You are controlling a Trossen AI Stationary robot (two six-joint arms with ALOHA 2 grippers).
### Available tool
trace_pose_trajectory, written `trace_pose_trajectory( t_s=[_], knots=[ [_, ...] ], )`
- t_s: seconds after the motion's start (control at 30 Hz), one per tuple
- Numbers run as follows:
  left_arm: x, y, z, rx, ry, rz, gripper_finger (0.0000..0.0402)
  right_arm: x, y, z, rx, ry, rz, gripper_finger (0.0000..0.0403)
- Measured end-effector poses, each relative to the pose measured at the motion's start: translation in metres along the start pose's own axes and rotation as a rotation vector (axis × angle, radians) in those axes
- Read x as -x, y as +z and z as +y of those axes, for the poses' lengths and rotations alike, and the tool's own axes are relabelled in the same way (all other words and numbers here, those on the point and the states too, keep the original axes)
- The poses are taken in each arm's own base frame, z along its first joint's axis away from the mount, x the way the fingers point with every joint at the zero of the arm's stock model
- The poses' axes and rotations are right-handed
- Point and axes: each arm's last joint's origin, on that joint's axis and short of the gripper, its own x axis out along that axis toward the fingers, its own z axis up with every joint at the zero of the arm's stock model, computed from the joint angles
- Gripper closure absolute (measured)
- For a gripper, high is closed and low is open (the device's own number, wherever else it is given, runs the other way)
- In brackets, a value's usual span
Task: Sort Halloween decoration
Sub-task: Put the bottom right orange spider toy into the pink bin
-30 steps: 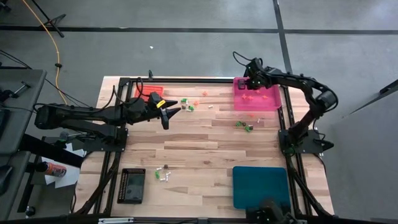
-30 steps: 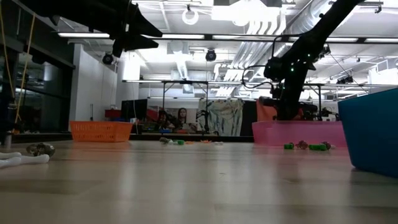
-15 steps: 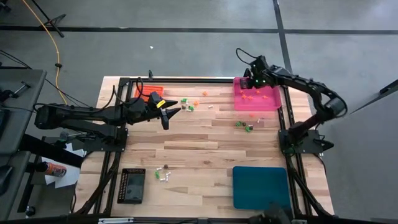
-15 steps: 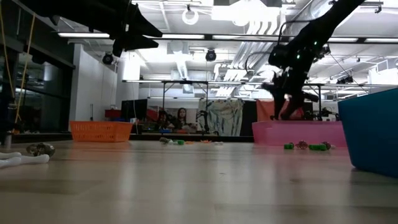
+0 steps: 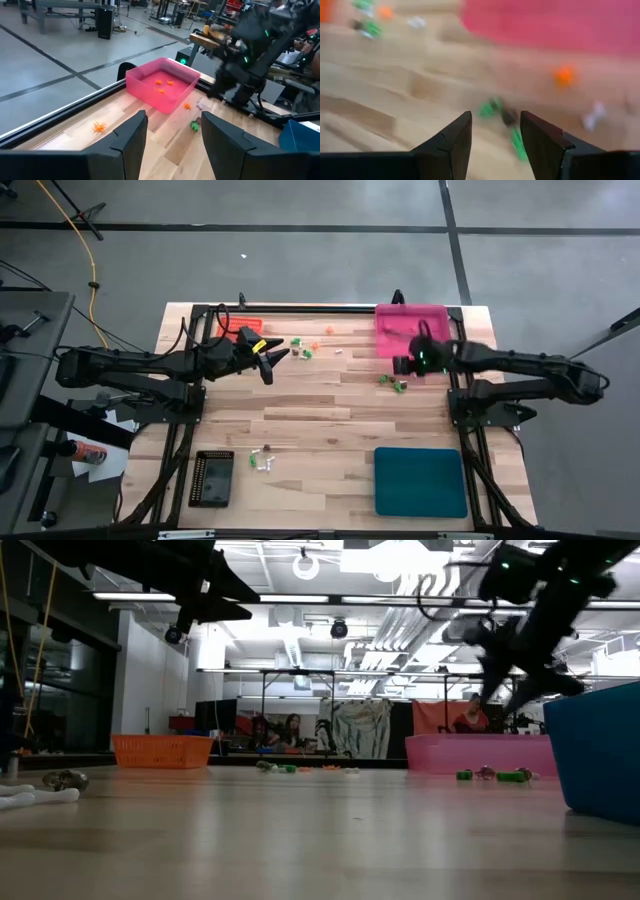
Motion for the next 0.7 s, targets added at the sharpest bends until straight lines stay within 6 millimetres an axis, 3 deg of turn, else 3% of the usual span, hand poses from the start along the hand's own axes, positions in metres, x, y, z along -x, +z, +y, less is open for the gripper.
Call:
trace_pose_trajectory(
  t_s=[0.07,0.17,0.5,0.7],
  knots=[
    [0.000,0.000,0.000,0.001,0.004,-0.001,0.0229,-0.006,-0.012,-0.008,-0.040,-0.061,0.001,0.0242],
    [0.000,0.000,0.000,0.002,0.005,-0.002,0.0229,-0.012,-0.014,-0.012,-0.073,-0.127,-0.001,0.0242],
    [0.000,0.000,0.000,0.003,0.007,-0.003,0.0229,-0.043,0.018,-0.006,-0.017,-0.314,0.017,0.0242],
    [0.000,0.000,0.000,0.003,0.007,-0.003,0.0229,-0.058,0.022,-0.001,0.038,-0.362,0.062,0.0242]
  ],
)
